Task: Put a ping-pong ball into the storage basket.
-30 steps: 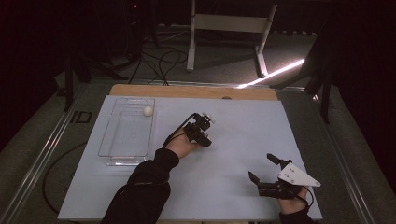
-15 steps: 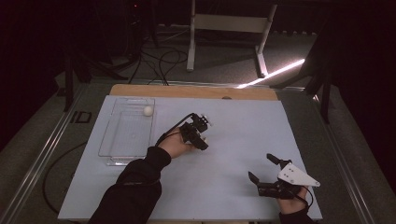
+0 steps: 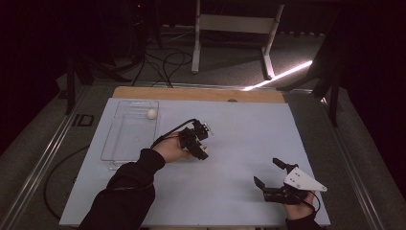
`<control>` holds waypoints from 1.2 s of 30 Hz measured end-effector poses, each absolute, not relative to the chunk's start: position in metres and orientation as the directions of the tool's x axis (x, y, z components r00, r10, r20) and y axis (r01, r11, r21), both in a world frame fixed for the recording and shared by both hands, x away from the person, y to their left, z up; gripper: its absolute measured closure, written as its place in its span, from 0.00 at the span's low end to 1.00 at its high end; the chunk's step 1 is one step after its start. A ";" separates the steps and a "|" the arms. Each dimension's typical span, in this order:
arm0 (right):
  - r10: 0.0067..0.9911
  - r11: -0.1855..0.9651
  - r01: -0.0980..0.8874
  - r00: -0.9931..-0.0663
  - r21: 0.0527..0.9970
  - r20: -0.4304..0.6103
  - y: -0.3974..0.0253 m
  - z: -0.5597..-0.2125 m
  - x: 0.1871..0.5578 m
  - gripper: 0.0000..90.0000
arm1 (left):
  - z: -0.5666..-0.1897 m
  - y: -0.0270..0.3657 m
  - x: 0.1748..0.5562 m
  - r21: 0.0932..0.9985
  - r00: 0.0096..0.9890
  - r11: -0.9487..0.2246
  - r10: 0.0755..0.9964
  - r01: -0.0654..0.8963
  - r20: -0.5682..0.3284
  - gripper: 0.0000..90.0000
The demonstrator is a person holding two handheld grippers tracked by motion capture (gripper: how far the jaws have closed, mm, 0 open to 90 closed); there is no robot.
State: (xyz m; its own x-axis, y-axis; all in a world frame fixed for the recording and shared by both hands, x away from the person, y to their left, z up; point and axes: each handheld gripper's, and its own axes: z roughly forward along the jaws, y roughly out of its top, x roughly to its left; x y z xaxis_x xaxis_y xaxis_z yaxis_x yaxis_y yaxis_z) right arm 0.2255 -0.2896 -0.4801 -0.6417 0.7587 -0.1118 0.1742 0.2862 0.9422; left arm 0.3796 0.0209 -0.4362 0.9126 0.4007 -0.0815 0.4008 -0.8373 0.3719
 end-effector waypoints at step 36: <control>0.759 0.287 0.174 -0.642 0.942 -0.113 -0.290 -0.480 0.226 0.10 | -0.426 0.049 0.358 0.338 0.977 -0.923 0.133 0.184 -0.169 0.58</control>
State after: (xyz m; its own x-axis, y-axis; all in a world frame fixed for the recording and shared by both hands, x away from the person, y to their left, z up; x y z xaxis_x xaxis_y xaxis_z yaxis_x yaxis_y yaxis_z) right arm 0.2255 -0.2901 -0.4796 -0.6418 0.7586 -0.1125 0.1737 0.2867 0.9421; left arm 0.3578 0.0488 -0.4262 0.9767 0.1332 -0.1685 0.1841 -0.9231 0.3376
